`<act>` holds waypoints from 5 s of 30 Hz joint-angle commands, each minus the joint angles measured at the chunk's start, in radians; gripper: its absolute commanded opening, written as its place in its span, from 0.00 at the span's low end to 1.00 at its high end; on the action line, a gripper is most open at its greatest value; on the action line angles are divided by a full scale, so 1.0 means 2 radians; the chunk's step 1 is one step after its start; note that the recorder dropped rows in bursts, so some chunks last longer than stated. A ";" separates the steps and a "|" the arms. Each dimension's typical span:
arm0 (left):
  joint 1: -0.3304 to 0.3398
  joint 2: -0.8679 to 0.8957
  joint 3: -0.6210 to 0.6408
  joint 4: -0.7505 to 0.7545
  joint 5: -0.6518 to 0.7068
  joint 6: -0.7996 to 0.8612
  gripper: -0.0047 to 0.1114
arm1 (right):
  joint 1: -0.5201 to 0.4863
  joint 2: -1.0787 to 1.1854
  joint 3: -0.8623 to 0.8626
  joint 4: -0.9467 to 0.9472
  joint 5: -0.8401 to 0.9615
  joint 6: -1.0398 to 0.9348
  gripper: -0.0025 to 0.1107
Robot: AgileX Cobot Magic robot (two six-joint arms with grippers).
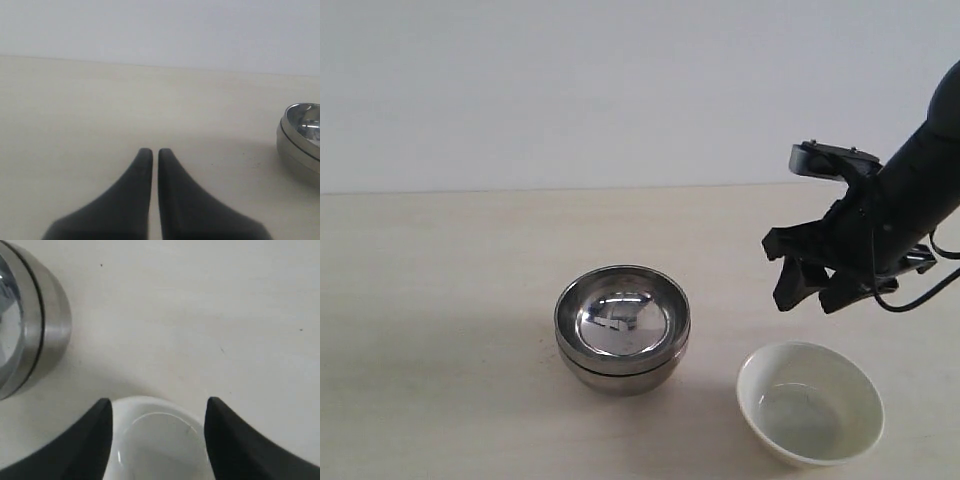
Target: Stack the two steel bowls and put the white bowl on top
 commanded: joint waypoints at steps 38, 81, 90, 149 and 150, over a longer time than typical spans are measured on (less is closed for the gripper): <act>0.001 -0.001 0.002 0.001 -0.001 0.000 0.07 | -0.004 0.005 0.009 -0.036 0.015 0.022 0.02; 0.001 -0.001 0.002 0.001 -0.001 0.000 0.07 | 0.143 0.109 -0.166 -0.013 -0.002 0.126 0.08; 0.001 -0.001 0.002 0.001 -0.001 0.000 0.07 | 0.143 0.103 -0.166 -0.003 0.019 0.090 0.67; 0.001 -0.001 0.002 0.001 -0.001 0.000 0.07 | 0.156 -0.136 0.122 -0.034 -0.223 0.090 0.02; 0.001 -0.001 0.002 0.001 -0.001 0.000 0.07 | 0.162 -0.152 0.156 -0.029 -0.256 0.090 0.02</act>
